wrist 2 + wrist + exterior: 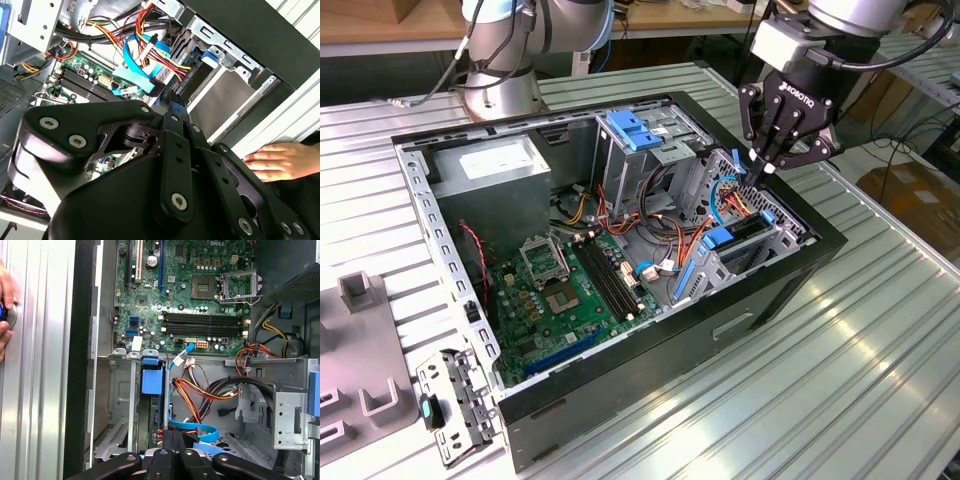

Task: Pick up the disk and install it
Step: 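Insert the second disk wire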

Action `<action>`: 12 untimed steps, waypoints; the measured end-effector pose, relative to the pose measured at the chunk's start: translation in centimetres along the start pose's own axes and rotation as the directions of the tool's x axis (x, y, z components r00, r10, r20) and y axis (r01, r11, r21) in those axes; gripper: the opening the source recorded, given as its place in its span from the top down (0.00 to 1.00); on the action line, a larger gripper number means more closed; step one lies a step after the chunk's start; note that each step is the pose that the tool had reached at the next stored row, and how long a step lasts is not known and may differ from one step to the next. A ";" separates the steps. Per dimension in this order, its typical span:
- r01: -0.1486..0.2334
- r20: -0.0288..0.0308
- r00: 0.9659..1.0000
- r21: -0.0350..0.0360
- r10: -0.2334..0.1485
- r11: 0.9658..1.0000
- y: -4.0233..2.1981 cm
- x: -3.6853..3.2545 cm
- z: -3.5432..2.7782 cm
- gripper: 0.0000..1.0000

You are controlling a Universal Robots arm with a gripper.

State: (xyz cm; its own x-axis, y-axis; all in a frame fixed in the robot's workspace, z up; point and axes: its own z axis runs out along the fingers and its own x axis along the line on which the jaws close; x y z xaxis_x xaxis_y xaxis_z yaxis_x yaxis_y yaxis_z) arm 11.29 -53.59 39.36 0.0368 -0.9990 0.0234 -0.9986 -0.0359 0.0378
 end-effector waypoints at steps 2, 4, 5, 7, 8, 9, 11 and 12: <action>0.000 0.000 1.000 0.000 0.000 1.000 0.00 0.00 0.00 0.89; 0.000 0.000 1.000 0.000 0.000 1.000 0.00 -0.06 0.01 0.89; 0.000 0.000 1.000 0.000 0.000 1.000 -0.01 -0.21 0.01 0.89; 0.000 -0.004 1.000 -0.001 0.000 1.000 -0.05 -1.30 0.02 0.89; 0.000 -0.006 1.000 -0.001 0.000 1.000 -0.07 -1.74 0.02 0.89; 0.000 -0.009 1.000 -0.002 0.000 1.000 -0.08 -2.01 0.01 0.89; -0.001 -0.037 0.999 -0.004 0.001 1.000 -0.10 -2.68 -0.01 0.89; -0.002 -0.055 0.998 -0.005 0.002 1.000 -0.12 -2.95 0.02 0.89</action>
State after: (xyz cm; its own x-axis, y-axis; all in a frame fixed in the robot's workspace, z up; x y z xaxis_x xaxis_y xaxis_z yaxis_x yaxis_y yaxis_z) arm 11.30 -50.63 39.27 0.0372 -0.9962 0.0785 -0.9985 -0.0339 0.0428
